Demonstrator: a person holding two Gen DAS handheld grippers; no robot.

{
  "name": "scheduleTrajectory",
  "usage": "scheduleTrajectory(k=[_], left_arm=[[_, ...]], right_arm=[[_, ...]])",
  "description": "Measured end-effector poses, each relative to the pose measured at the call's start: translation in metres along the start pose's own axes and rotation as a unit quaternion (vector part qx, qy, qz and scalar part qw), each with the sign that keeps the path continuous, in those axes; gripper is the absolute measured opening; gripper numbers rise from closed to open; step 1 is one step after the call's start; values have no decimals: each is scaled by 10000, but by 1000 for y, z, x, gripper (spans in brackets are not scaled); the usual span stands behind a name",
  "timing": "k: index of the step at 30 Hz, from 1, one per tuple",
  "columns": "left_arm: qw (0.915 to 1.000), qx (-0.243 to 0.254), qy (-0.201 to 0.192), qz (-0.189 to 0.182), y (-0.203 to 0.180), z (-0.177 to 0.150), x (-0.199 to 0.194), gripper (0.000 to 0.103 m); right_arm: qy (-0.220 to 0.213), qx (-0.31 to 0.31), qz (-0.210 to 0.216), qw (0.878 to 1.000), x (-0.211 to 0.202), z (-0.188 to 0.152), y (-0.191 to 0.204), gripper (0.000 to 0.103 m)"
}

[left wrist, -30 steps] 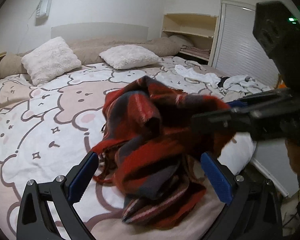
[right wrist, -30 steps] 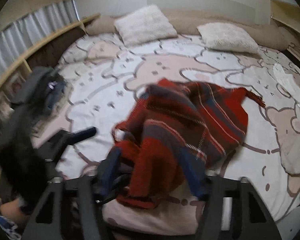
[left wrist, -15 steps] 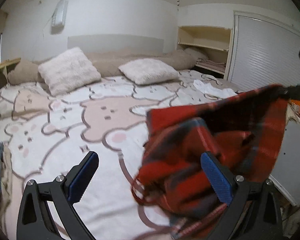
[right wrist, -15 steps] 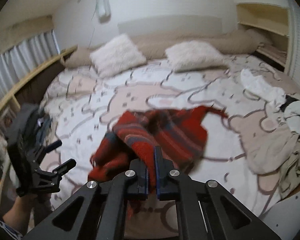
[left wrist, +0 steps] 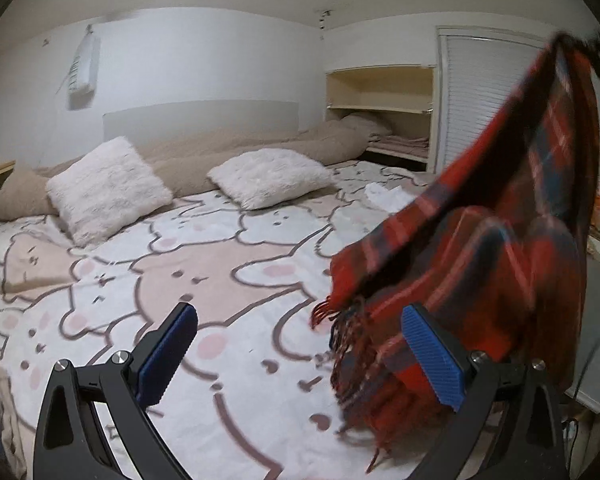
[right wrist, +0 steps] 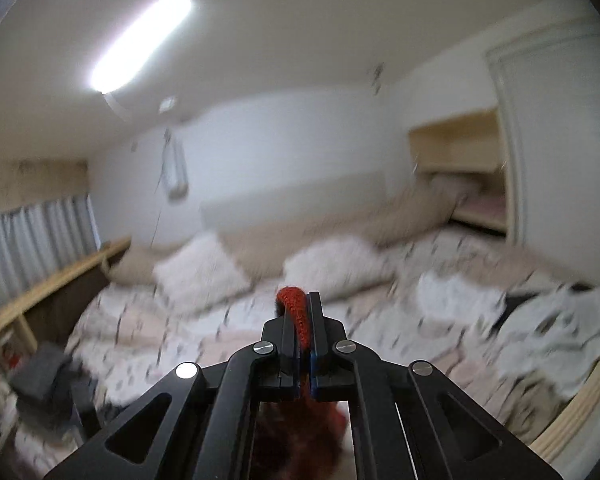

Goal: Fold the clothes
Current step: 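Carry the blanket toward the left gripper and shake it loose with the right gripper, then grasp a fringed corner of the blanket with the left gripper while the right gripper holds another corner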

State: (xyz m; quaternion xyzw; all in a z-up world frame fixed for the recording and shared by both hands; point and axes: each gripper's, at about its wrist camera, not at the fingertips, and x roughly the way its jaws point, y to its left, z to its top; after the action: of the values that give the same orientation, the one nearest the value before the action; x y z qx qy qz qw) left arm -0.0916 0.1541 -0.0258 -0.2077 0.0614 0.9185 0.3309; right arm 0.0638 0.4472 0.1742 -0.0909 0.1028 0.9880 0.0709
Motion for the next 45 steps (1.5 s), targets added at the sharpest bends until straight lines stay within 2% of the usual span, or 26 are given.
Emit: scheduleTrajectory(k=[4, 8, 12, 13, 15, 16, 17, 20, 23, 27, 31, 36, 42, 45], left_arm=[[9996, 83, -138, -222, -17, 14, 5, 103], [9972, 245, -244, -660, -41, 24, 18, 103], [9898, 814, -395, -1099, -79, 18, 32, 103], [9879, 1013, -417, -1098, -89, 15, 38, 102], [9837, 1384, -396, -1080, -108, 13, 52, 97], [9825, 1465, -342, -1096, -113, 13, 60, 88], [9817, 1500, -248, -1143, -117, 16, 72, 84], [9781, 1621, -127, -1301, -128, 21, 98, 83], [9676, 1890, -117, -1670, -142, 21, 110, 83], [9485, 2405, -181, -2051, -165, 15, 114, 83], [9358, 2863, -195, -2046, -188, 13, 123, 83], [9381, 2850, -142, -1964, -191, 16, 141, 83], [9389, 2854, -263, -1907, -187, 10, 141, 83], [9349, 2941, -328, -1960, -190, 8, 139, 77]], right_arm=[[-501, -223, -99, 9984, -19, 51, 5, 3], [-663, -233, 85, 9975, -33, 81, 13, 3], [-591, -146, 161, 9980, -34, 79, 12, 3], [-559, -124, 174, 9982, -32, 76, 11, 3], [-437, -30, 238, 9988, -31, 71, 2, 3], [-378, 17, 266, 9989, -29, 69, 0, 3], [-332, 57, 270, 9991, -28, 67, -4, 3], [-221, 162, 239, 9993, -26, 62, -14, 3], [-120, 276, 197, 9994, -25, 62, -27, 3], [-25, 344, 0, 9994, -24, 63, -42, 3], [66, 485, -130, 9987, -22, 63, -58, 3], [213, 564, -209, 9980, -20, 62, -67, 3], [373, 520, -137, 9979, -17, 65, -67, 3], [445, 508, -80, 9977, -15, 67, -65, 3]])
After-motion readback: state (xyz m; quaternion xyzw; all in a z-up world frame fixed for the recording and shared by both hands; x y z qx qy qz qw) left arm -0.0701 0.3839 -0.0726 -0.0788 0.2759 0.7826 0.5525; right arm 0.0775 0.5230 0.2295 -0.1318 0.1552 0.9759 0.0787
